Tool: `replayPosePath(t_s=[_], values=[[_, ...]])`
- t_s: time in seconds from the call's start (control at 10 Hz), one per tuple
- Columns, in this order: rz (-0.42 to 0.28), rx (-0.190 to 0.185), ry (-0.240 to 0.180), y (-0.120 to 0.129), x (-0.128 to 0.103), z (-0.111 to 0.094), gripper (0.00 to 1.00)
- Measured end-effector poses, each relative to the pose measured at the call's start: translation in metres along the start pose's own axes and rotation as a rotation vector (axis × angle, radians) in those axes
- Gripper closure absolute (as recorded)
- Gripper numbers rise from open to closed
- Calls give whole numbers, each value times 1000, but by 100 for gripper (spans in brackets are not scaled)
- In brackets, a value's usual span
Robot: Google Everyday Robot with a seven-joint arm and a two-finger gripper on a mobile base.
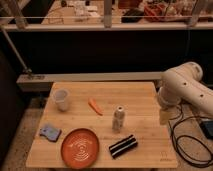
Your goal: Wipe the white sponge on the table
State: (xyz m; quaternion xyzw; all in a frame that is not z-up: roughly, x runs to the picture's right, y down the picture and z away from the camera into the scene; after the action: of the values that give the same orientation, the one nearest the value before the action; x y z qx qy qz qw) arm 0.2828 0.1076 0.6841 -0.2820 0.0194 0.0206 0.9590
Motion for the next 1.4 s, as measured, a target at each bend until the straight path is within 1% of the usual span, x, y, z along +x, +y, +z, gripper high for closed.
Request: replayPosePath(t_s=[0.5, 0.6, 0.7, 0.8, 0.9, 1.0, 1.4], values=[[-5, 0, 3, 1, -2, 0, 20], [-23, 5, 6, -1, -12, -2, 20], [-47, 10, 9, -2, -28, -4, 20], [-72, 15, 13, -4, -51, -6, 20], [-95, 20, 15, -5, -70, -8, 20], [-120, 26, 19, -6, -84, -10, 20], [-213, 43, 26, -5, -120, -18, 20]])
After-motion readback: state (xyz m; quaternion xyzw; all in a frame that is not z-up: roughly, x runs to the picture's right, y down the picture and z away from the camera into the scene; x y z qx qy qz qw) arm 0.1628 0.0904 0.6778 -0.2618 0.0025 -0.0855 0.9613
